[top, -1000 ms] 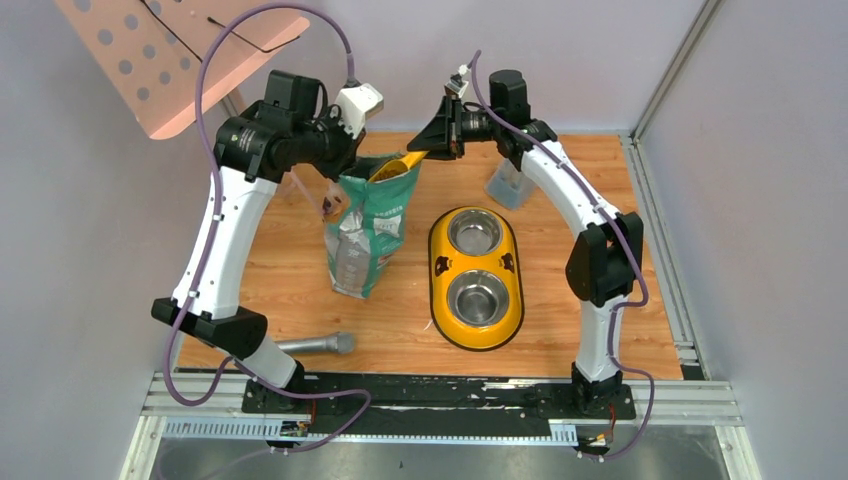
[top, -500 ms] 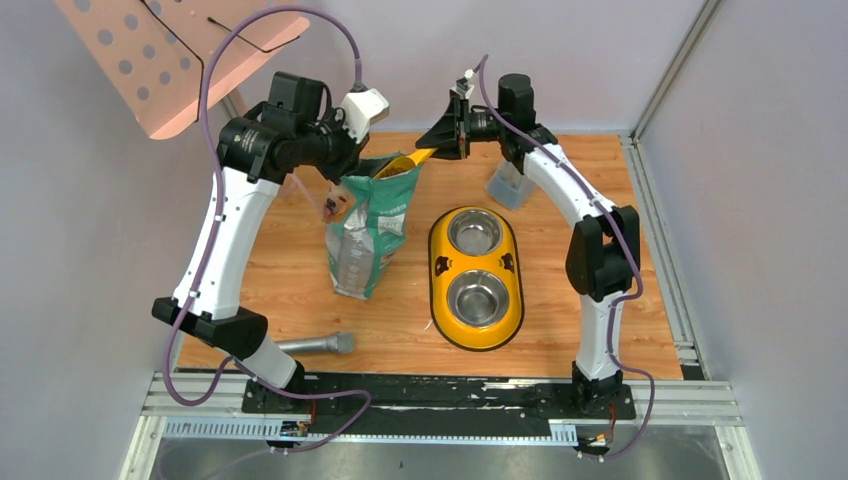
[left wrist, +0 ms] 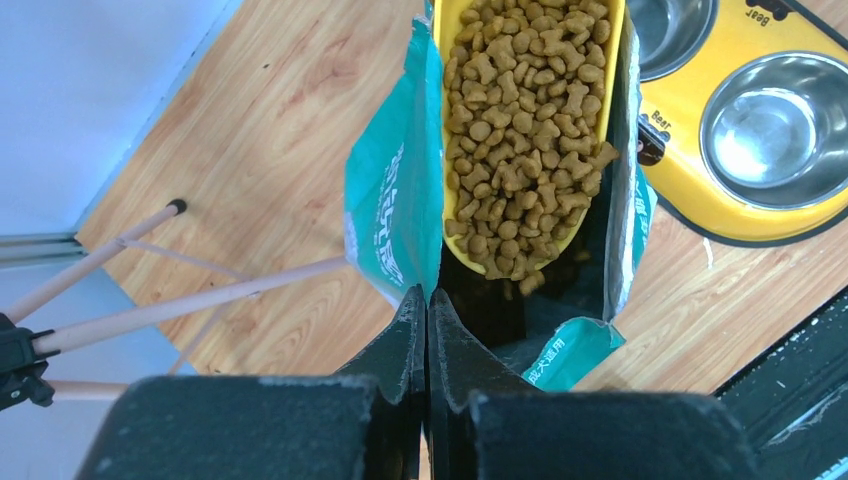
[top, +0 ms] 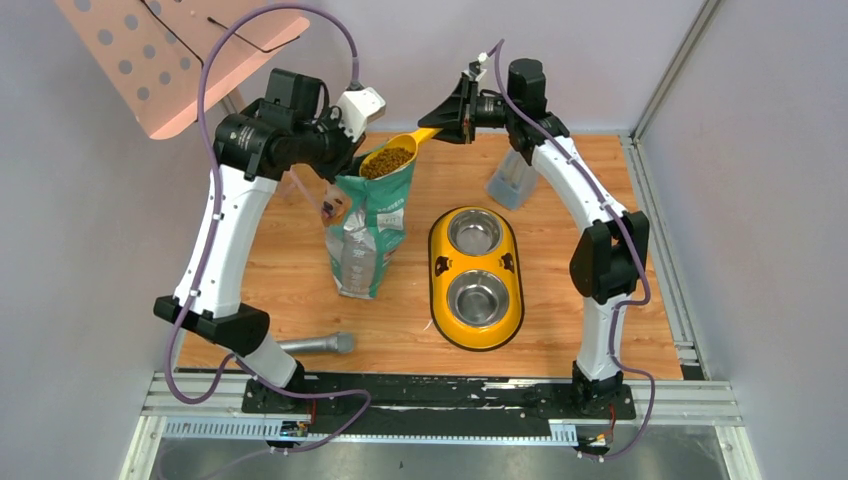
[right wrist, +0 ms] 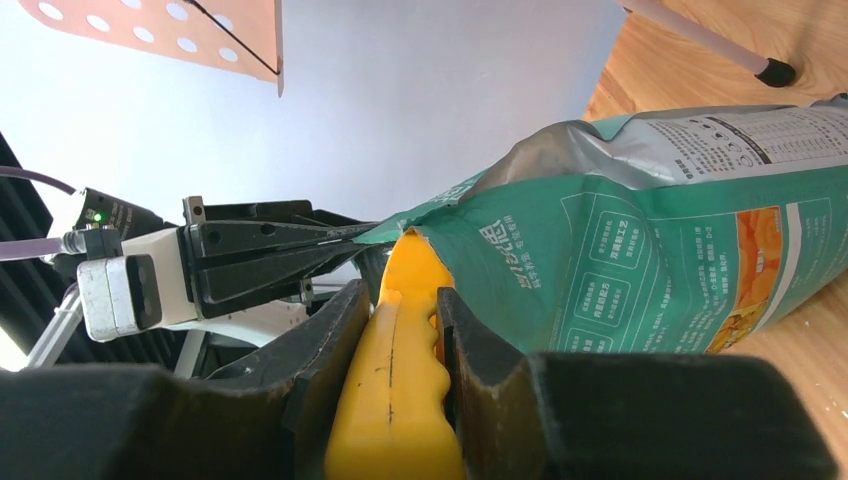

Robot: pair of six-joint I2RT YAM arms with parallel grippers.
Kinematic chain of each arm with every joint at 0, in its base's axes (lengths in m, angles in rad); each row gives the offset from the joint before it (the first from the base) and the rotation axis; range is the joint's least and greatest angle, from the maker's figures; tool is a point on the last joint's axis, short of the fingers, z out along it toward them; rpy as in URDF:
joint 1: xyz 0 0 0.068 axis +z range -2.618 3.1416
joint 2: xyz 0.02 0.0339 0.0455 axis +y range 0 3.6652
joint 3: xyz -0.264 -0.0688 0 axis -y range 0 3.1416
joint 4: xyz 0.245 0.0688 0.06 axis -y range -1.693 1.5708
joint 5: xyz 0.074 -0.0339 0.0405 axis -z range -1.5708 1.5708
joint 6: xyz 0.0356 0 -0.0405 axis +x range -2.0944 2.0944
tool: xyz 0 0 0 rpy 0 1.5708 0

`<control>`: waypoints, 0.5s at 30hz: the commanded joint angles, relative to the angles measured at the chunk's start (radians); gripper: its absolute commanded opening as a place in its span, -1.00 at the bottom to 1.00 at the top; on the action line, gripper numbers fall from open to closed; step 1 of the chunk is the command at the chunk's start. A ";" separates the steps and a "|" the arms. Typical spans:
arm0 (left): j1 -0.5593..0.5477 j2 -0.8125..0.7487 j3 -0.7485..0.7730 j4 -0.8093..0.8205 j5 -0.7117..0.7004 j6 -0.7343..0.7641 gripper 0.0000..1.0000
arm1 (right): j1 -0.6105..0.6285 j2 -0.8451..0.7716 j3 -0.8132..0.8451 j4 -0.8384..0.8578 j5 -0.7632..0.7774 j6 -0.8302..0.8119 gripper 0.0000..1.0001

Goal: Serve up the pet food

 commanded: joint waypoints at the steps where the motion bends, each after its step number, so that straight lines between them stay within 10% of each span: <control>1: -0.004 -0.007 0.088 0.015 -0.018 0.005 -1.00 | -0.018 -0.046 -0.016 -0.026 0.063 0.032 -1.00; 15: -0.008 0.017 0.110 0.009 -0.024 0.004 -1.00 | -0.002 -0.012 0.043 -0.172 0.143 0.040 -1.00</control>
